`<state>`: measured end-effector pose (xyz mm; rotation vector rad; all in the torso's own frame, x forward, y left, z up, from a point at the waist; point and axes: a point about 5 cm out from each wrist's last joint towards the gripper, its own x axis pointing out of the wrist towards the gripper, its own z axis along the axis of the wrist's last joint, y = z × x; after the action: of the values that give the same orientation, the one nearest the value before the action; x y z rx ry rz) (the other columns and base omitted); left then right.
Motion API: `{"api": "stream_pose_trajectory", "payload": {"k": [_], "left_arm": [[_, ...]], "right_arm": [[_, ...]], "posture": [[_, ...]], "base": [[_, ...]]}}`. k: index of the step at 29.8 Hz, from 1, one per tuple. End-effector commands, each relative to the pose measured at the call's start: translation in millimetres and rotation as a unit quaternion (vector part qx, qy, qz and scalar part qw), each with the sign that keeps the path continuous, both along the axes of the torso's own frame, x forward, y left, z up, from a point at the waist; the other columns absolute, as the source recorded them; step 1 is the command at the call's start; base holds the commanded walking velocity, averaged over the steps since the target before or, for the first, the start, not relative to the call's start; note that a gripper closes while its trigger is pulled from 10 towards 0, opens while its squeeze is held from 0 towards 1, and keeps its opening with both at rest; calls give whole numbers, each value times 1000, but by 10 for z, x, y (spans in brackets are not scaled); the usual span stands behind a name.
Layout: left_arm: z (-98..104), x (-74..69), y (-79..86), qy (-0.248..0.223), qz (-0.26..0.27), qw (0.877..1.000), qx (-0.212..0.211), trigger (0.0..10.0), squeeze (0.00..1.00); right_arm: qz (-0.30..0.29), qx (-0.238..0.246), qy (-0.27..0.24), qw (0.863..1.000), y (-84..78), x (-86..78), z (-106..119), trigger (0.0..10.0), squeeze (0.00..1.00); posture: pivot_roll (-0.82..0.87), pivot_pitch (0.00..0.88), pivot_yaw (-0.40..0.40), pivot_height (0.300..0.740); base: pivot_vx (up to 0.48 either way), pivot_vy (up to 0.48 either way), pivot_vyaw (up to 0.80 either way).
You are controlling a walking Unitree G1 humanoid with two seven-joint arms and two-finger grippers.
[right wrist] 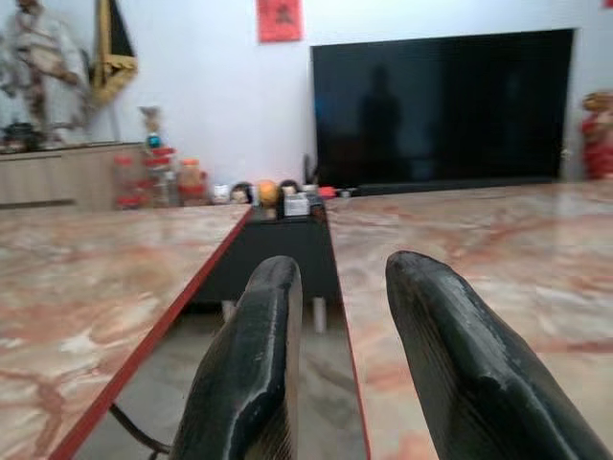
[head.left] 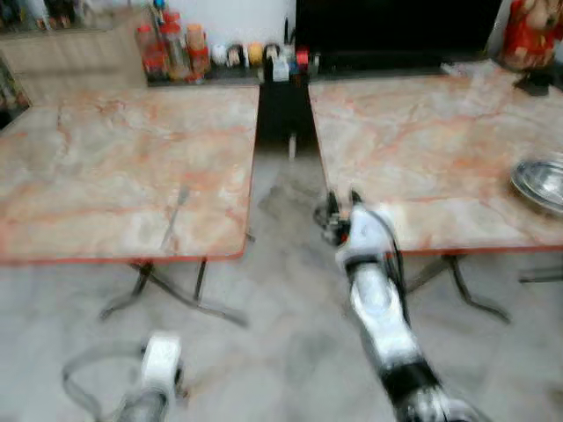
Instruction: Setting the table
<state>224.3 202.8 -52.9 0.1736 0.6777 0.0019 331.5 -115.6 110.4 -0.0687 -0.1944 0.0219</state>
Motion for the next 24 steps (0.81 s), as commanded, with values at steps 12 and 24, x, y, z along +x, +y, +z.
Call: {"api": "stream_pose_trajectory", "payload": {"k": [12,24], "left_arm": [[35,28,88,-6,13,1000,10,10000,0],[82,88,80,-25,13,999,18,10000,0]], "right_arm": [[17,9,-14,1000,108,48,98,10000,0],[17,9,-17,1000,107,67,127,10000,0]], "posture": [[24,82,10,740],[24,90,7,740]], "base": [[0,480,0],[0,124,0]]}}
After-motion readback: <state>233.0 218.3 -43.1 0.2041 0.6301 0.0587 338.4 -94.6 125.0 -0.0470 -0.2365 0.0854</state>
